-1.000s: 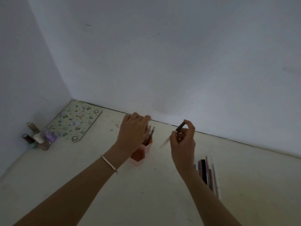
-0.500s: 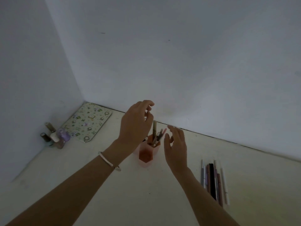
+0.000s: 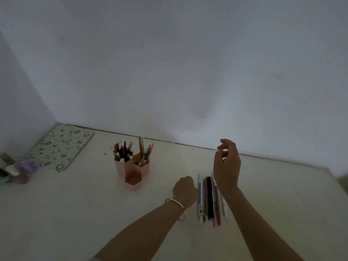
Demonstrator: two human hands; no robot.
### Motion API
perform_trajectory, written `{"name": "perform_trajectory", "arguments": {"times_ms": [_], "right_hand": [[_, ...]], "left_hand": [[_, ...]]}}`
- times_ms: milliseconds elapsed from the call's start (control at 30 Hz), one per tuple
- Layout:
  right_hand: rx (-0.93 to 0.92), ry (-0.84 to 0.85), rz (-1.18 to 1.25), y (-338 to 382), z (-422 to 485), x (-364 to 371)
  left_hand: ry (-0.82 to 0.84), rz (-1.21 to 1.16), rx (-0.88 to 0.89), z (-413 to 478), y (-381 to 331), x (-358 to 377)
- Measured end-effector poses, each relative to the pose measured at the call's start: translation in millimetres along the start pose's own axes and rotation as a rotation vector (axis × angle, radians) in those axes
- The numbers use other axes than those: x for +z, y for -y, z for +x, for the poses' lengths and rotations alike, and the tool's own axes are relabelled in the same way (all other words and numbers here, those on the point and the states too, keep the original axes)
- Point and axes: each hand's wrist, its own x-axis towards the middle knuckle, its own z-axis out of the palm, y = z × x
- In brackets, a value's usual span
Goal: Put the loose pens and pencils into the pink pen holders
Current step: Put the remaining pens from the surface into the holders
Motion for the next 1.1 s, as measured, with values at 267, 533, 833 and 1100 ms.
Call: {"name": "perform_trajectory", "arguments": {"times_ms": [267,533,833,1100], "right_hand": [[0.067,-0.016,-0.091,-42.9,-16.6,-34.6],[0.126,0.095,-0.125,-51.2,-32.5,-34.1],[0.233,0.575,-0.556,-58.8,-51.0,11.0],[0.21,0.642,-0.634,-55.1,-71.5,42.6]], "left_hand": [[-0.025,0.083,-0.061,6.4,-14.9,30.3],[-0.035,0.304,-0.031,13.6,-26.6,26.3],[-0.303,-0.275,0.117,13.7,-33.0,-130.3],[-0.554,-0.511,0.185,-15.4,4.2,-214.5]]}}
